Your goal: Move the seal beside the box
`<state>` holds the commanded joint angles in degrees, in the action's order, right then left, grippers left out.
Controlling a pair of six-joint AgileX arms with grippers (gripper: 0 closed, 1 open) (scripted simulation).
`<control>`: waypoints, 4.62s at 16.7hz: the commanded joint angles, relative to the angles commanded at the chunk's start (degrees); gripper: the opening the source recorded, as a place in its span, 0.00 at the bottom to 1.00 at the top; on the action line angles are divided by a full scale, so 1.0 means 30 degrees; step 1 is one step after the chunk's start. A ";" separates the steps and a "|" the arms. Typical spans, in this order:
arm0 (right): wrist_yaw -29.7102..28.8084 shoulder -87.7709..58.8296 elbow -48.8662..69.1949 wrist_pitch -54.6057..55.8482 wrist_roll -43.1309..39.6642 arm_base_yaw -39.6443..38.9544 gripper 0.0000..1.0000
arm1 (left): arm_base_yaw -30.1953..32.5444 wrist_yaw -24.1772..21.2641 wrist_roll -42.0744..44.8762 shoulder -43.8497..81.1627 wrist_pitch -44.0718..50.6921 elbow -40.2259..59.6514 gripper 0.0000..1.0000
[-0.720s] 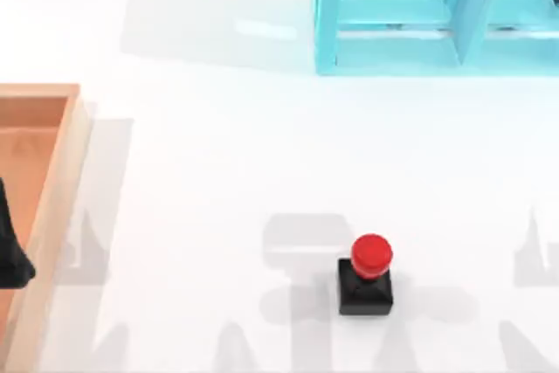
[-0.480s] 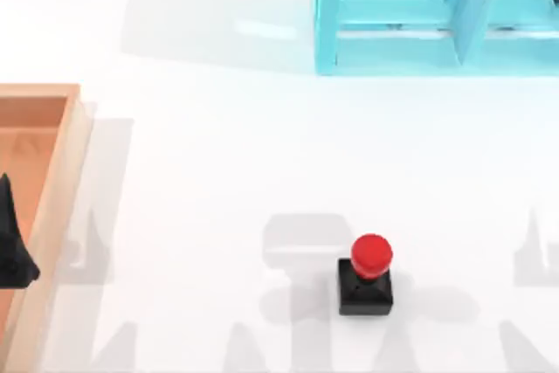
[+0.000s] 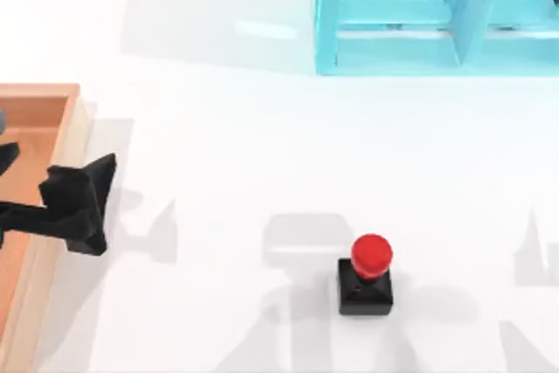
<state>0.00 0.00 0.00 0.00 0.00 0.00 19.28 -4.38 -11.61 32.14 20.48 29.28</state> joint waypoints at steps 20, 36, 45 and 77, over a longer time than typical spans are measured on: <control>0.0000 0.0000 0.0000 0.0000 0.0000 0.0000 1.00 | 1.2030 0.0965 -1.3304 3.0707 2.0513 2.9299 1.00; 0.0000 0.0000 0.0000 0.0000 0.0000 0.0000 1.00 | 1.2101 0.1391 -1.4092 3.1898 1.7777 2.7462 1.00; 0.0000 0.0000 0.0000 0.0000 0.0000 0.0000 1.00 | 1.2139 0.1393 -1.4123 3.2155 1.4152 2.4088 1.00; 0.0000 0.0000 0.0000 0.0000 0.0000 0.0000 1.00 | 1.2145 0.1395 -1.4135 3.1554 1.7592 2.6959 0.00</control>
<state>0.00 0.00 0.00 0.00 0.00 0.00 55.72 -0.19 -54.02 126.80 73.26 110.16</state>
